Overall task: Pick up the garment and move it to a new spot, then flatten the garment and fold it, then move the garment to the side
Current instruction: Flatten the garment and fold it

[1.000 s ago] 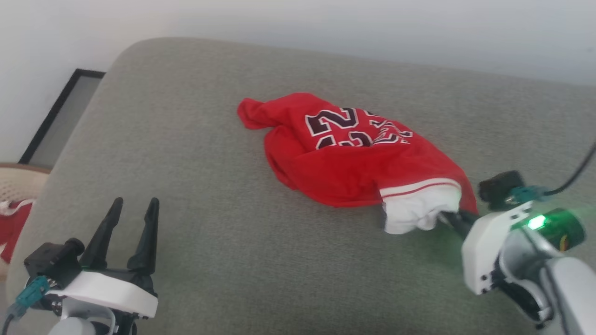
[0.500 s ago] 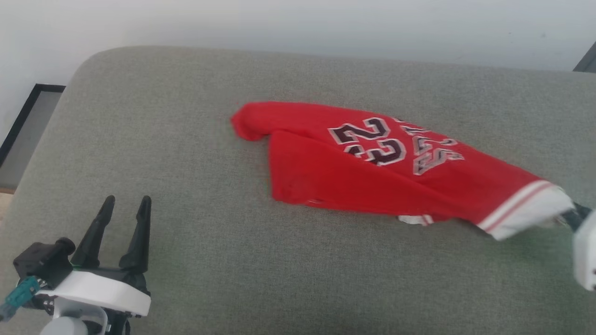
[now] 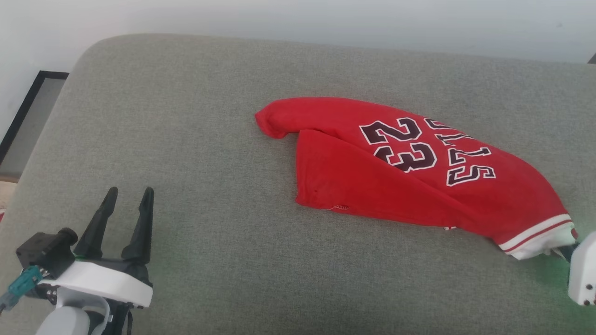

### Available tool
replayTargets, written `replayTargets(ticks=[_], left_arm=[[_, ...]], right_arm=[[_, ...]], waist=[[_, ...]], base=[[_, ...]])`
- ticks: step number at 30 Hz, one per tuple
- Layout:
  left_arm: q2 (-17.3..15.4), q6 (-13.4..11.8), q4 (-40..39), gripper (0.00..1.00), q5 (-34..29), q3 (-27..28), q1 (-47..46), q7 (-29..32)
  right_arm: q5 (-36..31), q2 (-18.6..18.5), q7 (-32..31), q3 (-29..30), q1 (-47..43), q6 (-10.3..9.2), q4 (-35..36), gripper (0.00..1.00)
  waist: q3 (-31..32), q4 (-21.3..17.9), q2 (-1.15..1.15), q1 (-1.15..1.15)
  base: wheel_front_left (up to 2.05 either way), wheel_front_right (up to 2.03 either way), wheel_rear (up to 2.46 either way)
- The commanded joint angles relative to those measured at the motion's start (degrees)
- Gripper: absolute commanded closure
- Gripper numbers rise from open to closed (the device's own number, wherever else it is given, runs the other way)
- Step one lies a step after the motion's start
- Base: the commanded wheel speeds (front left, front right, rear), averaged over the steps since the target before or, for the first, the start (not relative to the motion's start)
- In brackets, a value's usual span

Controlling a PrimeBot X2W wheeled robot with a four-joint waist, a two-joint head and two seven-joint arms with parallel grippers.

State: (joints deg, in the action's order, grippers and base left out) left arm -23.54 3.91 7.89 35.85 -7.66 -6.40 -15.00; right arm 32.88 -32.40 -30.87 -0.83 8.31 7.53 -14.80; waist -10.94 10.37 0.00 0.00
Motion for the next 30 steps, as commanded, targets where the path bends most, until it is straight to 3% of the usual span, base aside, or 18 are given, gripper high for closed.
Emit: replayTargets(ticks=[1, 15, 30], left_arm=[[-0.3, 0.4, 0.3, 0.00, 0.5, -0.2, -1.2, -0.2], [-0.1, 0.9, 0.5, 0.00, 0.0, -2.0, -3.1, 0.0], [2.5, 2.2, 2.1, 0.00, -1.1, -6.0, -7.7, 0.0]], right_arm=[[0.6, 0.3, 1.2, -1.0, 1.5, -0.07, -0.8, 1.00], [3.2, -1.3, 6.8, -3.6, 15.9, -0.07, -3.8, 1.00], [-2.5, 0.5, 10.4, -4.9, 32.9, -0.07, -15.6, 1.00]], waist=[[-0.1, 0.1, 0.00, 0.00], [-1.6, 1.7, 0.00, 0.00], [-6.0, 7.8, 0.00, 0.00]], base=[[0.00, 0.00, 0.00], [0.00, 0.00, 0.00], [0.00, 0.00, 0.00]])
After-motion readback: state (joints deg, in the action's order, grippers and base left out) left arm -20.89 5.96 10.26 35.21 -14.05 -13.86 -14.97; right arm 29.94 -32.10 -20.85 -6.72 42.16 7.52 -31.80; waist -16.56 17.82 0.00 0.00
